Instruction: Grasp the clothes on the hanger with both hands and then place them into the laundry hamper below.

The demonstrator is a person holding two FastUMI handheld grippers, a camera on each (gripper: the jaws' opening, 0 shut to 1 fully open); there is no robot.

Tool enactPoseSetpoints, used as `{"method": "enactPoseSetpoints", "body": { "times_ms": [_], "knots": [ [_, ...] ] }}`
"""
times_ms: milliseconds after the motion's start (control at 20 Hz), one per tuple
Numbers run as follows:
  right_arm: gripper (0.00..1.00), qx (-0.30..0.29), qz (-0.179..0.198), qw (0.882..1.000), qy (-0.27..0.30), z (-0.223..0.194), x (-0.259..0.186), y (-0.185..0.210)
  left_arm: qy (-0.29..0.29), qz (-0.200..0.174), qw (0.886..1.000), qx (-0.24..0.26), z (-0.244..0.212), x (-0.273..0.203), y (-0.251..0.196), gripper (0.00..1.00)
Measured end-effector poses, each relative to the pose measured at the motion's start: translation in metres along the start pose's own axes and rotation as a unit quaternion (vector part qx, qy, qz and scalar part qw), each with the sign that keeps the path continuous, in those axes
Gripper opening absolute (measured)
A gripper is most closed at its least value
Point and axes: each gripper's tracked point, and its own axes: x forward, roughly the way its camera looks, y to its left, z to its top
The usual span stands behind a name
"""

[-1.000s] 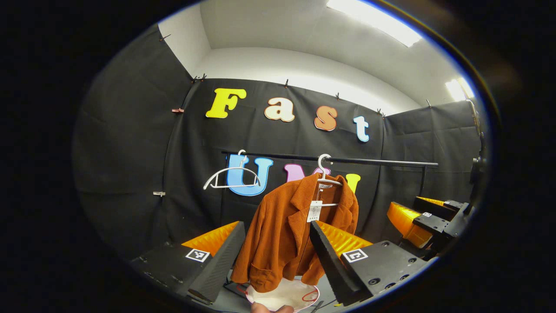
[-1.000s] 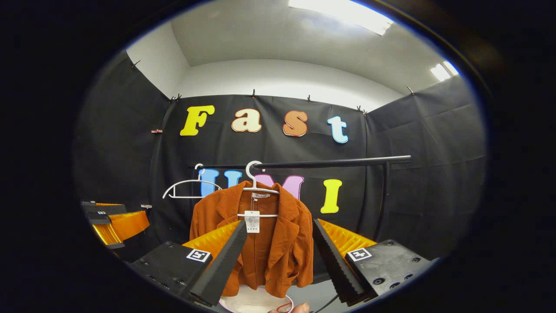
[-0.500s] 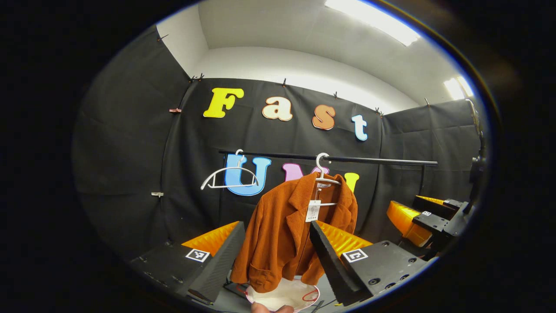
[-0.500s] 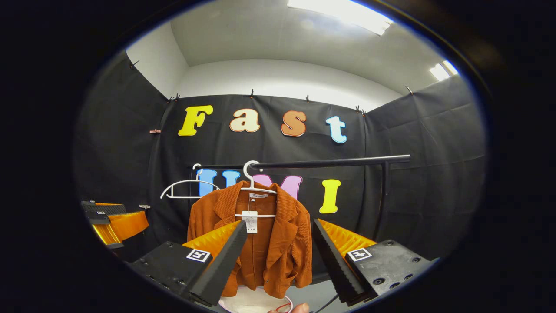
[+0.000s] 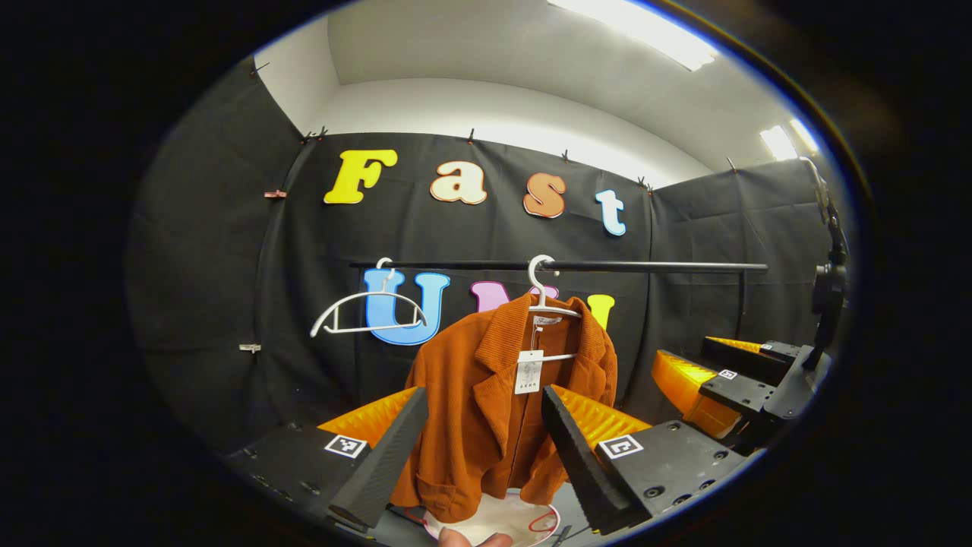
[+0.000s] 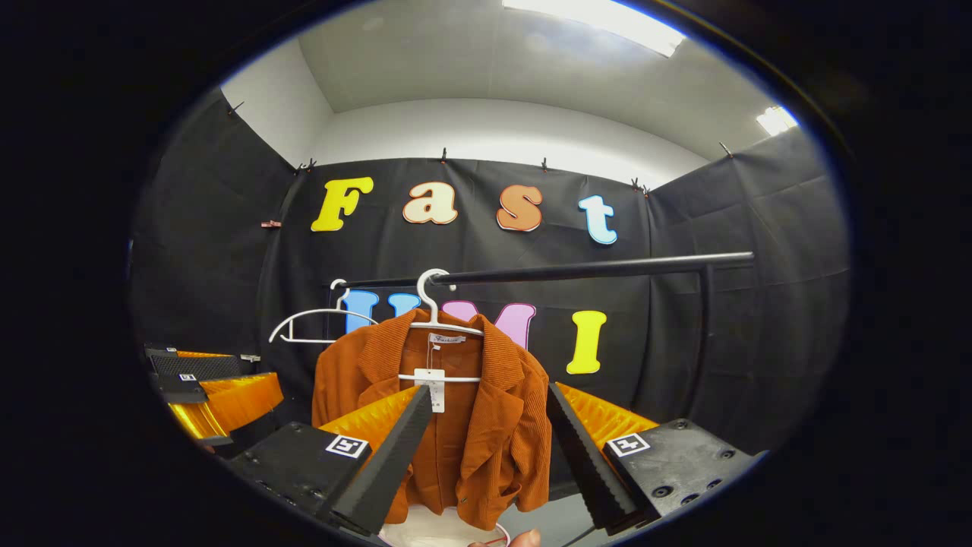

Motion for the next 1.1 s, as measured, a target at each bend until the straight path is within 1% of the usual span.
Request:
{"method": "enactPoseSetpoints", "body": {
  "times_ms": [100,300,450,550,650,800,850,900,1000,1050,1100],
  "knots": [
    [0.98,-0.004,0.005,1.000,0.001,-0.015,0.030,-0.008,-0.007,0.005,1.000,0.013,-0.009,0.034,-0.008,0.95],
    [0.98,0.011,0.019,1.000,0.014,-0.051,0.085,-0.018,0.002,0.035,0.999,0.036,-0.040,0.097,-0.012,0.95],
    [0.98,0.024,0.033,0.999,0.025,-0.074,0.116,-0.020,0.014,0.054,0.998,0.036,-0.063,0.135,-0.011,0.95],
    [0.97,0.028,0.046,0.998,0.031,-0.085,0.133,-0.017,0.022,0.067,0.997,0.040,-0.075,0.155,-0.009,0.95],
    [0.98,0.031,0.062,0.997,0.031,-0.093,0.147,-0.011,0.021,0.080,0.996,0.045,-0.080,0.171,-0.006,0.95],
    [0.98,0.014,0.063,0.997,0.037,-0.110,0.169,-0.008,0.015,0.109,0.993,0.043,-0.086,0.188,0.005,0.95],
    [0.94,0.011,0.067,0.997,0.040,-0.115,0.176,-0.005,0.014,0.115,0.992,0.042,-0.087,0.194,0.007,0.92],
    [0.89,0.011,0.076,0.996,0.045,-0.118,0.179,0.000,0.015,0.122,0.991,0.043,-0.088,0.195,0.010,0.89],
    [0.51,0.021,0.105,0.993,0.045,-0.119,0.184,0.010,0.034,0.137,0.989,0.046,-0.095,0.195,0.019,0.58],
    [0.33,0.040,0.114,0.991,0.057,-0.125,0.184,0.012,0.041,0.144,0.988,0.038,-0.095,0.192,0.021,0.43],
    [0.14,0.072,0.121,0.988,0.067,-0.125,0.185,0.013,0.044,0.142,0.989,0.022,-0.093,0.192,0.019,0.28]
  ]
}}
